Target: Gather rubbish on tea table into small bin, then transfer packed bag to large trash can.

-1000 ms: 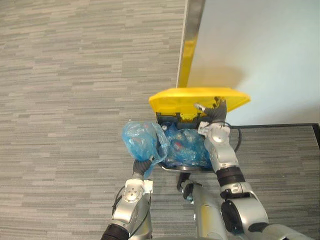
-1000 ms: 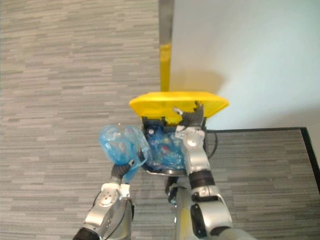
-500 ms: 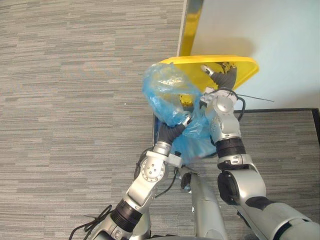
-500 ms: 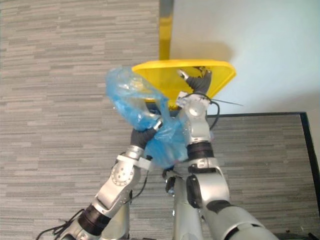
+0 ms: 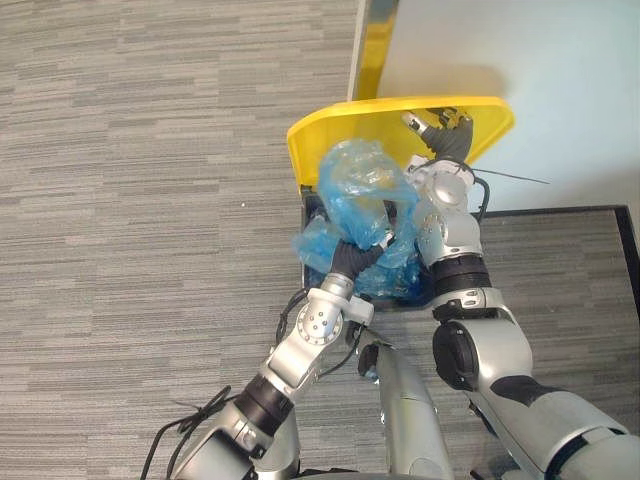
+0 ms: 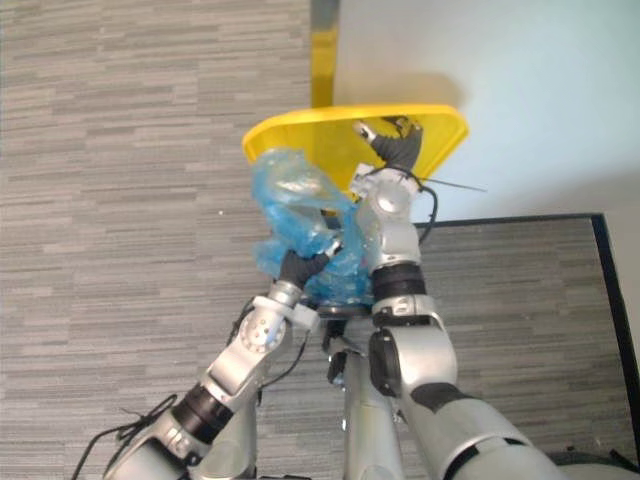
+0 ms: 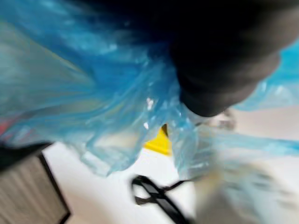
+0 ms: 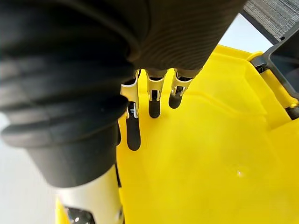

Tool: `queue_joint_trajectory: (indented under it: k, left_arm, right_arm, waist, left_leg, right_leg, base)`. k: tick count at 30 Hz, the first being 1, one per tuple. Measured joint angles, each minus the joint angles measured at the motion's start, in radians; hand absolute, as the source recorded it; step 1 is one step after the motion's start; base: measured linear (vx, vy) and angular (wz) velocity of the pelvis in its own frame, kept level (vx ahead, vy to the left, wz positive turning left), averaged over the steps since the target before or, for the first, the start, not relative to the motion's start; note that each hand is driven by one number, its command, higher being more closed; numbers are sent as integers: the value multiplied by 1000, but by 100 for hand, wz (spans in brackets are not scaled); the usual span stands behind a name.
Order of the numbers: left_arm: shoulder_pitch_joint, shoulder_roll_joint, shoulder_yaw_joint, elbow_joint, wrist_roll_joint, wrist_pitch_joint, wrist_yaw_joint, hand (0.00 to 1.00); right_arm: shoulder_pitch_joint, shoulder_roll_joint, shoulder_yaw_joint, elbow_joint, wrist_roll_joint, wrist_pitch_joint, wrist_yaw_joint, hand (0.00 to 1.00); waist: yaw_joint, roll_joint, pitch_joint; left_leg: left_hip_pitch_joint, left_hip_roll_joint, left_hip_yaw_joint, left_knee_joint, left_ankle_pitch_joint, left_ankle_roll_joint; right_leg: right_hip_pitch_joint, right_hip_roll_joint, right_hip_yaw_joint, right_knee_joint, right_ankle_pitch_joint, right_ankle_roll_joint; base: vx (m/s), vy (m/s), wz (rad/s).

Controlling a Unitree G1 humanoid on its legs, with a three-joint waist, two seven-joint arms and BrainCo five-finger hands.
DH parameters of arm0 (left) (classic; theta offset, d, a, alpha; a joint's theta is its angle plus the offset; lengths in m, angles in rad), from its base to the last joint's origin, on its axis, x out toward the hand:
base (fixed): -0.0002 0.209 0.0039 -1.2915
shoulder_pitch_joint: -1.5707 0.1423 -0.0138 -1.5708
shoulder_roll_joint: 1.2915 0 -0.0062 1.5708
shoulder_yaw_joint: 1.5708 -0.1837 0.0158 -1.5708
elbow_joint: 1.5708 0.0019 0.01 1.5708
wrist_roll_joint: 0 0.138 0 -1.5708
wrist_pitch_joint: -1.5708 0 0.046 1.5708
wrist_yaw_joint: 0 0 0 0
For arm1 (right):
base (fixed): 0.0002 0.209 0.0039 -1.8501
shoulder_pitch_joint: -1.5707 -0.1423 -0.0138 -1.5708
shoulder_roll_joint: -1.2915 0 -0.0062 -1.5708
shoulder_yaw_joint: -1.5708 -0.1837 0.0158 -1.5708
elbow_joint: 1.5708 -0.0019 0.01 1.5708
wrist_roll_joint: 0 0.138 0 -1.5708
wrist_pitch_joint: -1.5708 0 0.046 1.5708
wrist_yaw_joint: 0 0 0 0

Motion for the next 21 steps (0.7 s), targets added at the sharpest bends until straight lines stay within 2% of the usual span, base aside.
queue_joint_trajectory:
  k: [4, 9, 15, 16, 21]
  left_arm:
    - [-69, -11, 67, 89, 15, 21, 27, 100]
    - [-124, -31, 165, 208, 31, 44, 54, 100]
    - [-212, -42, 250, 310, 93, 73, 74, 100]
    - [-236, -46, 263, 335, 107, 75, 73, 0]
    - [-271, -56, 314, 376, 131, 95, 94, 0]
  right_arm:
    - [-26, -41, 1, -6, 0, -5, 0, 0]
    - [-43, -49, 29, -49, 0, -11, 3, 0]
    - [-62, -66, 81, -125, 10, -28, 1, 0]
    - [-72, -71, 94, -129, 11, -33, 1, 0]
    - [-81, -85, 132, -151, 31, -45, -1, 0]
  waist:
    - [-14, -10, 24]
    - [-23, -11, 47]
    - [-30, -15, 92]
    - [-33, -15, 99]
    - [-35, -15, 117]
  left_leg:
    - [-52, 8, 0, 29, -7, -12]
    - [-84, 16, 4, 46, -10, -17]
    - [-158, 17, 16, 91, -19, -11]
    - [-183, 17, 18, 105, -21, -10]
    - [-234, 17, 22, 145, -32, -12]
  right_leg:
    - [-33, 10, 4, -15, 24, -1]
    - [-62, 24, 10, -24, 38, -8]
    - [-127, 25, 21, -17, 55, -4]
    - [-146, 24, 25, -18, 61, -6]
    - [-183, 25, 31, -18, 80, 0]
  base:
    - [-50, -8, -7]
    - [-16, -23, -9]
    - [-45, -36, -8]
    - [-52, -21, -4]
    - [-69, -35, -6]
